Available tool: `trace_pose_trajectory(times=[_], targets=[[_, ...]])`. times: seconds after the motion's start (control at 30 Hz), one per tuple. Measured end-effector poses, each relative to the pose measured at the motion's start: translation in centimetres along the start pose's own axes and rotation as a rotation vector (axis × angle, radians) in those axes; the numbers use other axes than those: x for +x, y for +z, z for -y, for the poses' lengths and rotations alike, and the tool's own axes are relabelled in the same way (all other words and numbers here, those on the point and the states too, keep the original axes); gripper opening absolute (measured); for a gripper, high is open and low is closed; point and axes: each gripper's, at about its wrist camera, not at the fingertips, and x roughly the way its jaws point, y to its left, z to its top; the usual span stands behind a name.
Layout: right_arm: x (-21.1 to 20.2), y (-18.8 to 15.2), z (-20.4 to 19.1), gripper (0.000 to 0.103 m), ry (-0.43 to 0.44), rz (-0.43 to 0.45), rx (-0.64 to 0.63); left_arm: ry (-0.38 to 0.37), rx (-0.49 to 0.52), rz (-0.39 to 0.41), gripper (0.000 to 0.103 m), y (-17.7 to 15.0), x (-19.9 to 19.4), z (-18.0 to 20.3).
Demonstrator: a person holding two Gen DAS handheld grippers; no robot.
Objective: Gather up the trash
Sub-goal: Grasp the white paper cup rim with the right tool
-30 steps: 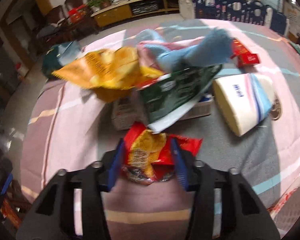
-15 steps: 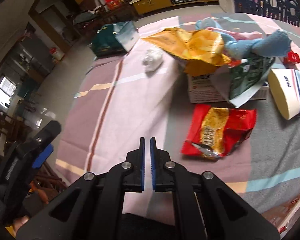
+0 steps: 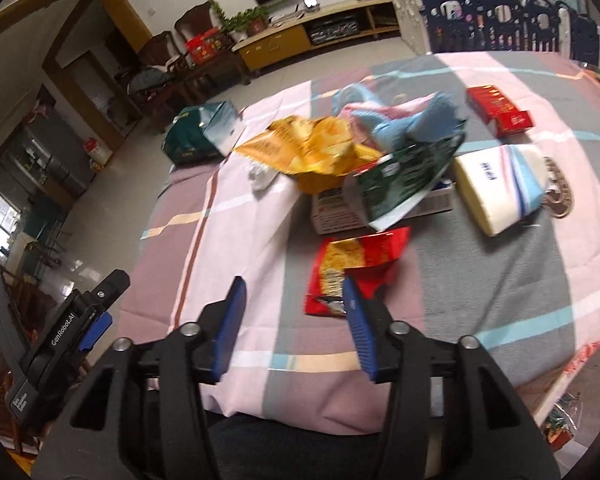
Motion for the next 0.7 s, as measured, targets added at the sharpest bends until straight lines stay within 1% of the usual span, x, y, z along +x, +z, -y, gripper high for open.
trace_pose_trajectory(times=[0.13, 0.23, 0.3, 0.4, 0.47, 0.53, 0.6, 0.63, 0.7], targets=[[-1.2, 0.2, 1.5, 0.055, -0.021, 0.034, 0.033, -0.018, 0.007, 0.001, 0.096, -0.1, -0.2, 0.2], [-1.7, 0.3, 2.6, 0.058, -0.032, 0.043, 0.06, -0.024, 0.014, 0.018, 0.096, -0.2, -0.6, 0.3], [-2.0, 0.5, 3.3, 0.058, -0.067, 0.041, 0.059, -0.038, 0.006, 0.022, 0.096, -0.2, -0.7, 0.2], [-2.6, 0.5, 4.3, 0.058, -0.102, 0.059, 0.062, -0.087, -0.01, -0.006, 0.096, -0.1, -0.5, 0.1], [-3.1, 0.4, 5.2, 0.058, -0.119, 0.066, 0.071, -0.123, -0.004, -0.018, 0.096, -0.2, -0.4, 0.5], [-3.5, 0.2, 6.2, 0.058, -0.126, 0.066, 0.083, -0.152, 0.049, -0.01, 0.096, -0.4, -0.5, 2.0], [-4.0, 0.1, 7.2, 0.058, -0.132, 0.076, 0.091, -0.205, 0.141, -0.019, 0.096, -0.8, -0.1, 4.4], [-4.3, 0.2, 7.6, 0.058, -0.139, 0.082, 0.094, -0.235, 0.203, -0.051, 0.096, -1.1, 0.5, 6.1], [-5.2, 0.3, 8.8, 0.058, -0.156, 0.104, 0.117, -0.294, 0.366, -0.146, 0.096, -2.5, 2.2, 10.3]])
